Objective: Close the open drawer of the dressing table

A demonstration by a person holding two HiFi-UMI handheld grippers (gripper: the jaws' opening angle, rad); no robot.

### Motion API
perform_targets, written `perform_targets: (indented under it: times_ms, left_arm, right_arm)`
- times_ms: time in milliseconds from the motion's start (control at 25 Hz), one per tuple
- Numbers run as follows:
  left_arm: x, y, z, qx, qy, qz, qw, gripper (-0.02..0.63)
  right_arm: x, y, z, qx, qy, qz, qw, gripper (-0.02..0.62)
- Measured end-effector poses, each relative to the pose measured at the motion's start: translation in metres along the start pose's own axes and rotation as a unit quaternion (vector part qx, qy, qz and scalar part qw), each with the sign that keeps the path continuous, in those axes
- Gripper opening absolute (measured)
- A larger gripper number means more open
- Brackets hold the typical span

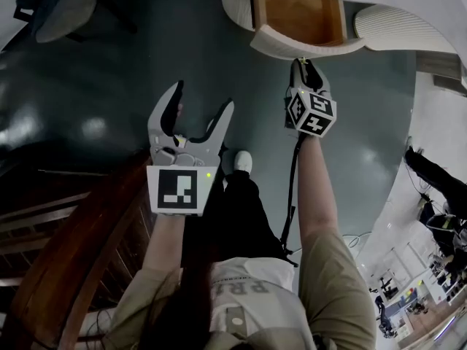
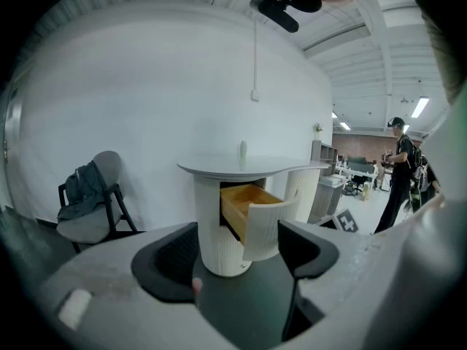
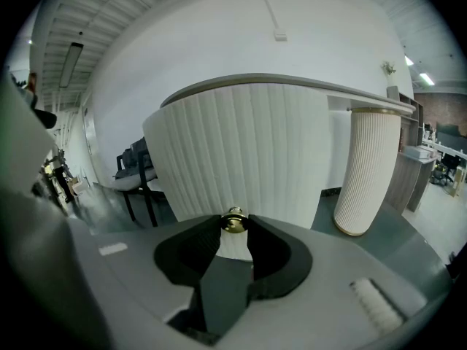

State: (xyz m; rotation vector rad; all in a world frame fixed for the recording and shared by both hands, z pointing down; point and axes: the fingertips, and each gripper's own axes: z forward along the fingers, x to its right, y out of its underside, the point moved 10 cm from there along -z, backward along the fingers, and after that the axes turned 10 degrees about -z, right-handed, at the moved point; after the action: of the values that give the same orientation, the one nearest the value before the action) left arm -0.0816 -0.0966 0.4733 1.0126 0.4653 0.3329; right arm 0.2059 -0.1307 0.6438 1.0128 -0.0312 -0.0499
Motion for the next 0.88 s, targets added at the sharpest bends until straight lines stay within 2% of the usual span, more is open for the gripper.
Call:
perform_targets:
  times_ms: [880]
  left_arm:
    - [-0.013,-0.002,0.036,0.010,-0.001,0.003,0.9999,0.348]
  right_arm:
    - [0.008,-0.026,0.038,0.041,-0.009,-0.011,0.999,0.118]
